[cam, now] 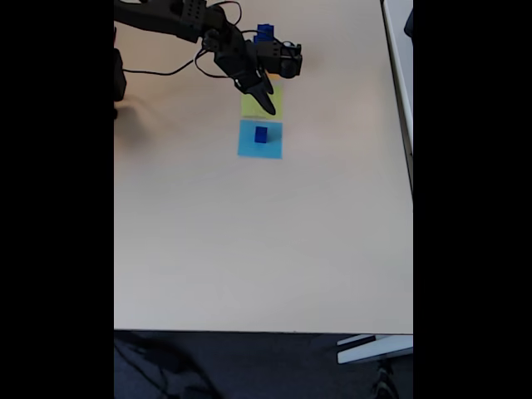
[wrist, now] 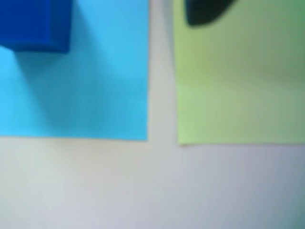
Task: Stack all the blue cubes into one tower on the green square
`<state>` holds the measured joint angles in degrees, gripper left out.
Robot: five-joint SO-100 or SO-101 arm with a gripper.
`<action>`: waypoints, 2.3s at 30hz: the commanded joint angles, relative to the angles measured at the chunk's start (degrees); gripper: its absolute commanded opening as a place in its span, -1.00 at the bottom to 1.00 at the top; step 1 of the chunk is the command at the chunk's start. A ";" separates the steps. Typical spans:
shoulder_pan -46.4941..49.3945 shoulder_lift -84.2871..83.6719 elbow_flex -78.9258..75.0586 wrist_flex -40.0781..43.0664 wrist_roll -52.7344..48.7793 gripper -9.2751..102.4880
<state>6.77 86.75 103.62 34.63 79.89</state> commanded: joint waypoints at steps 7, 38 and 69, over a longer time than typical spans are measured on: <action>2.46 3.69 3.08 -5.01 -1.58 -0.38; 4.83 -4.04 8.09 -14.50 -2.37 -0.39; 4.57 -5.80 11.16 -18.63 -1.93 -0.82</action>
<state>11.69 79.80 115.14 17.23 77.26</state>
